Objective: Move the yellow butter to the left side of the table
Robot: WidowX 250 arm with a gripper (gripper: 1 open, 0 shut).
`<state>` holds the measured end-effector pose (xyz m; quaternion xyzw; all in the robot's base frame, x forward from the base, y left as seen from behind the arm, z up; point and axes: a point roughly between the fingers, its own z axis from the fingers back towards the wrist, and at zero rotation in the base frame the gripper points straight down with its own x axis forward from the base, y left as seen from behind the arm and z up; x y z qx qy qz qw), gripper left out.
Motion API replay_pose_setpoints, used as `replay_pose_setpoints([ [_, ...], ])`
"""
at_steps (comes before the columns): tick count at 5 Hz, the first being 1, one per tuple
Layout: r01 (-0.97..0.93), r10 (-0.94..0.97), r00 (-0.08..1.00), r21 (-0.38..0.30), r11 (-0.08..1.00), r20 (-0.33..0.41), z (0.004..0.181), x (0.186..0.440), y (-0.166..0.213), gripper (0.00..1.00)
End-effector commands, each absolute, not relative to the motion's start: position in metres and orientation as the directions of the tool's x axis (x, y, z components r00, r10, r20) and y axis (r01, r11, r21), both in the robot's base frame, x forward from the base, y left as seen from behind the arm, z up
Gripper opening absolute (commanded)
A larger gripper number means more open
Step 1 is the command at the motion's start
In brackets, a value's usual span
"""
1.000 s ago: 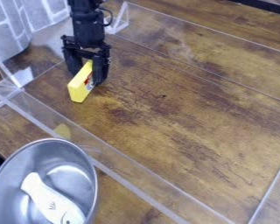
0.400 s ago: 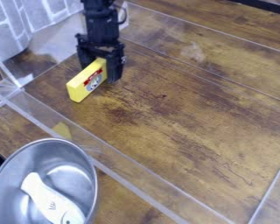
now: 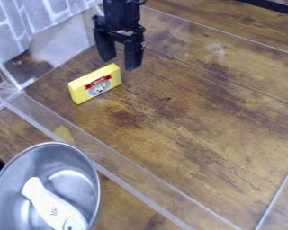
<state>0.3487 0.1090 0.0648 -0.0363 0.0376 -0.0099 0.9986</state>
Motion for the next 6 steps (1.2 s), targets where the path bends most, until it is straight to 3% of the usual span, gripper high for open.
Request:
replay_pose_setpoints([
  [1, -0.002, 0.001, 1.0, -0.04, 0.999, -0.025, 0.075, 0.357, 0.128, 1.0],
  [6, -0.073, 0.071, 0.994, -0.02, 0.997, -0.089, 0.036, 0.365, 0.171, 1.0],
])
